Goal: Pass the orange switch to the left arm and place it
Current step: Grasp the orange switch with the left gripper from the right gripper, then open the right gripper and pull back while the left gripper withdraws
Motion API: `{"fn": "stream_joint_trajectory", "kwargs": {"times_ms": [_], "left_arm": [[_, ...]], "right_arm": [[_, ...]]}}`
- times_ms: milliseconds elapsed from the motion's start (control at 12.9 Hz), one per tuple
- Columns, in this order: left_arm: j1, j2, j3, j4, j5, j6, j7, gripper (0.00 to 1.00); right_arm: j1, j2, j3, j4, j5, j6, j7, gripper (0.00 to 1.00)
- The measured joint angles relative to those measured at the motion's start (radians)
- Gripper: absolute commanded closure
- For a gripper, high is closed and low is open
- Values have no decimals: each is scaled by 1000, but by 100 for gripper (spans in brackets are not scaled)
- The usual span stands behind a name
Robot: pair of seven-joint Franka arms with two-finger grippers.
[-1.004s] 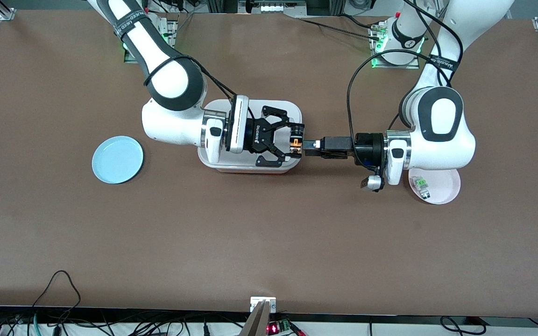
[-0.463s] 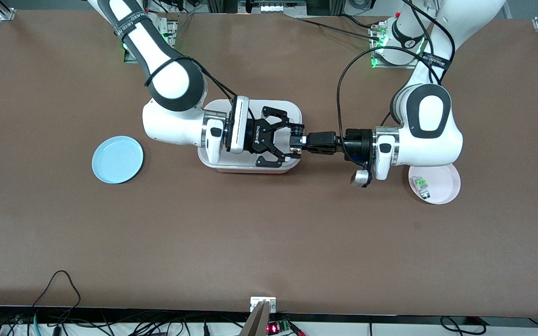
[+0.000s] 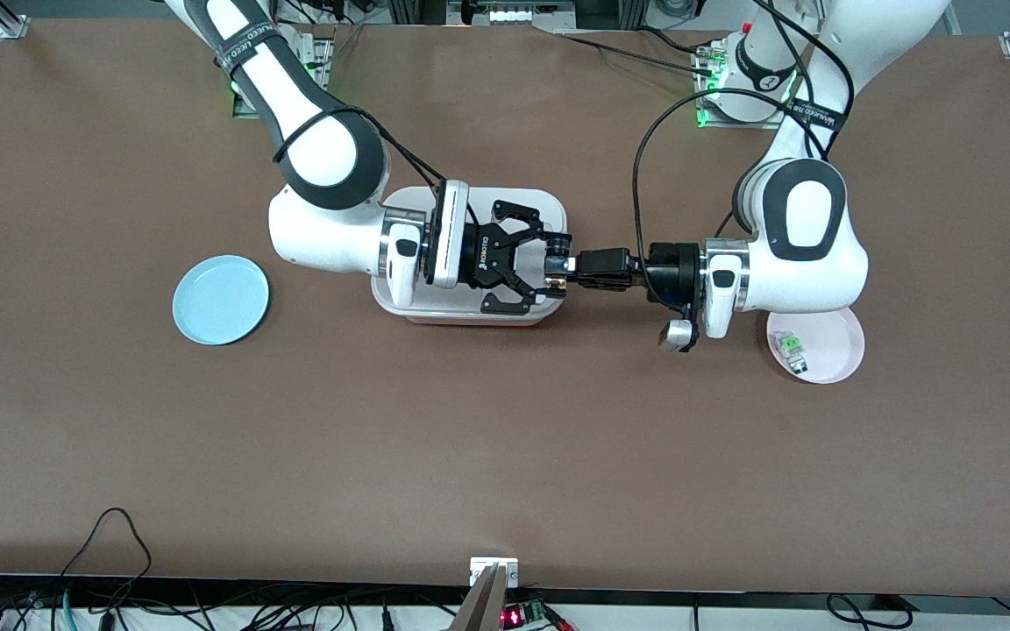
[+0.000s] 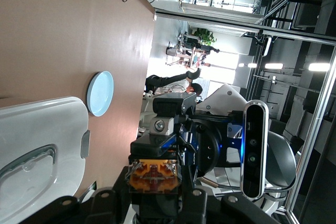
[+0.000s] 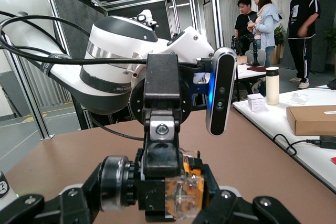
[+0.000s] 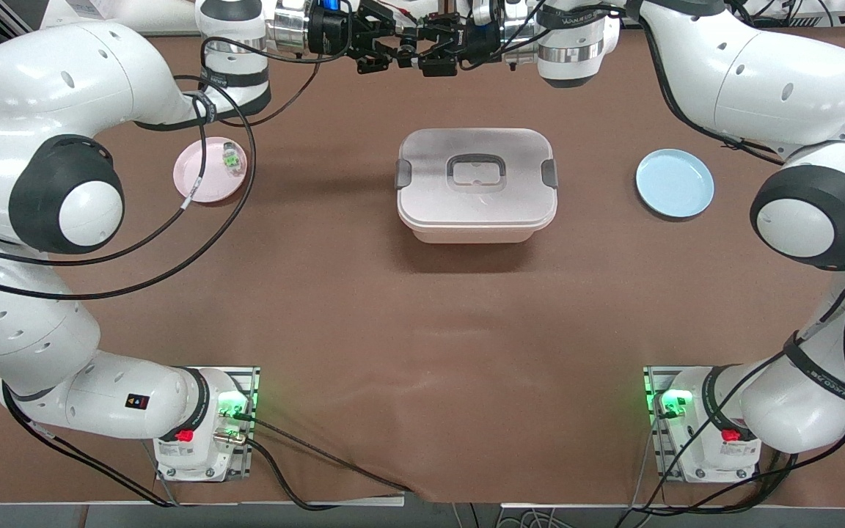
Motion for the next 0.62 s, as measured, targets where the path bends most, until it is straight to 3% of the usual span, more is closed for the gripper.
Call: {"fn": "stream_joint_trajectory", "kwargs": {"times_ms": [618], "left_arm": [[7,0,1,-5,4,0,17,94]], "right_arm": [[-7,-1,-4,8,7,0,12,0]]}}
